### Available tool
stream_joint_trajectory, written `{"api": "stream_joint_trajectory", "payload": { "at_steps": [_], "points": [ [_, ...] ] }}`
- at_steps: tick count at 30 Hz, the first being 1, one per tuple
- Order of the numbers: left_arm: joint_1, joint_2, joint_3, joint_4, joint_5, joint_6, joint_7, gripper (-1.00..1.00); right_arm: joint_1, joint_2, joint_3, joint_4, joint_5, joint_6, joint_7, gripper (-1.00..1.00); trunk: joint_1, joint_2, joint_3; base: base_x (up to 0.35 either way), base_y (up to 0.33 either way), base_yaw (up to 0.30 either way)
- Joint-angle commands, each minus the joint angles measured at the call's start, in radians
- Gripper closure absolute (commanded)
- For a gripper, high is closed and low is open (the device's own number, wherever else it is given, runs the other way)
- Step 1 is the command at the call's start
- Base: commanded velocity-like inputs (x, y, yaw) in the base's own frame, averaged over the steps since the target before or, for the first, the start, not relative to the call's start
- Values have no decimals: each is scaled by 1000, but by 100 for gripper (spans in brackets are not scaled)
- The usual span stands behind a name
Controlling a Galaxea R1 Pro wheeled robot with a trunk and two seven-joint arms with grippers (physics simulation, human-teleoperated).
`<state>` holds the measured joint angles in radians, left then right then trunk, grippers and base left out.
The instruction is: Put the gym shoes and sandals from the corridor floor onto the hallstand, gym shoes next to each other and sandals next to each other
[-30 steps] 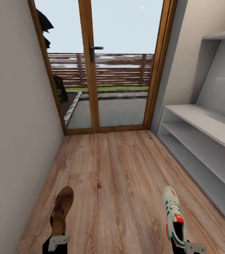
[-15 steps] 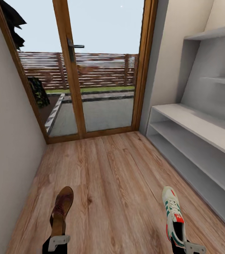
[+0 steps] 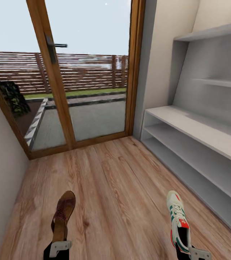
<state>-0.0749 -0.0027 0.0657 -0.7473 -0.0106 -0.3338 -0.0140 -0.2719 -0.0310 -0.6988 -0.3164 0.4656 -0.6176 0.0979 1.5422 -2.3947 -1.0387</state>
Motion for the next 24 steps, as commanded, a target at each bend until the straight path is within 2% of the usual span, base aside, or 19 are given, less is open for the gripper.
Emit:
{"api": "stream_joint_trajectory", "payload": {
  "at_steps": [1,24],
  "points": [
    [0,0,1,0,-5,-2,-1,100,-1,0,-8,0,0,-4,10,100,0,0,-1,288,196,-267],
    [0,0,-1,0,-5,-2,-1,100,-1,0,-8,0,0,-4,9,100,0,0,-1,288,215,-267]
  ]
}}
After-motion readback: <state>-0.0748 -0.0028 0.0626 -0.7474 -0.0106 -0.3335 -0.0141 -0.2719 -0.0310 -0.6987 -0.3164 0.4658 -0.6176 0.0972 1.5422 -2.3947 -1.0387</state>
